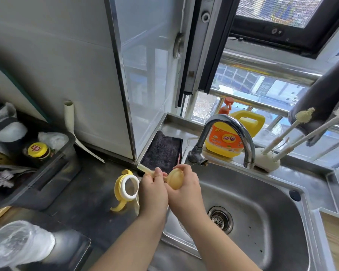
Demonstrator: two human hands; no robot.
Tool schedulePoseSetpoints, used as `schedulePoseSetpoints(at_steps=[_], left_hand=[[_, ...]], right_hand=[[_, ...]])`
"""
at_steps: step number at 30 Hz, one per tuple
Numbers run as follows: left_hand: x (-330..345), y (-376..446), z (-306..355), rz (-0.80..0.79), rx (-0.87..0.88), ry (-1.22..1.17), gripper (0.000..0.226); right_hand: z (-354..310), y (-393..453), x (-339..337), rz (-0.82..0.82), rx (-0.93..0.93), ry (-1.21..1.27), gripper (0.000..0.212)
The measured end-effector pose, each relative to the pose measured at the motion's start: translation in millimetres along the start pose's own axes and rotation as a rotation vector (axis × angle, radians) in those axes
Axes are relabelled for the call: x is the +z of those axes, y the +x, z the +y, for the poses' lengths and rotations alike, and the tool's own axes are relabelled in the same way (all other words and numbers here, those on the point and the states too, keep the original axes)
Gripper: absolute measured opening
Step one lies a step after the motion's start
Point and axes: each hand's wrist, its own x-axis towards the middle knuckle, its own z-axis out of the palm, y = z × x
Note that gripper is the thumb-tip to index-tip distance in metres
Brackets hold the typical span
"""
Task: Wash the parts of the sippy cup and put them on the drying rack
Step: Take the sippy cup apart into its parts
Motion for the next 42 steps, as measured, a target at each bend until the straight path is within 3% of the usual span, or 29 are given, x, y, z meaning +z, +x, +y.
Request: schedulePoseSetpoints(at_steps=[5, 8, 15, 19, 22, 29, 33, 42], left_hand=[[4, 19, 1, 0.227, -0.122, -0.229, 0.038], [-2, 30, 4, 0.191, -0.210, -0.308, 0.038], [-42, 61, -3, -0.099, -0.039, 0.139, 0.022], [-88, 84, -5, -0.153, 0.068, 0.661, 0.023], [-102, 89, -15, -0.173, 0.126, 0.875, 0.035], [-96, 78, -44, -0.013, 0.351, 0.807, 0.014], [-91, 80, -47, -0.071, 0.524, 0.919, 0.002], [-86, 87, -54, -0.160, 0.665, 1.091, 0.013]], right_hand=[[-3, 6, 11, -0.042, 0.042, 0.034, 0.036], [-6, 6, 19, -0.055, 0.037, 0.042, 0.038], [3, 10, 2, -0.190, 0.256, 0.391, 0.043], [15, 16, -15, -0.181, 0.322, 0.440, 0.038], [21, 14, -16, -0.203, 0.341, 0.443, 0.035], [27, 7, -13, -0.231, 0.358, 0.450, 0.036], [32, 4, -15, -0.222, 0.354, 0.438, 0.035], [36, -2, -16, -0.195, 0.398, 0.482, 0.036]])
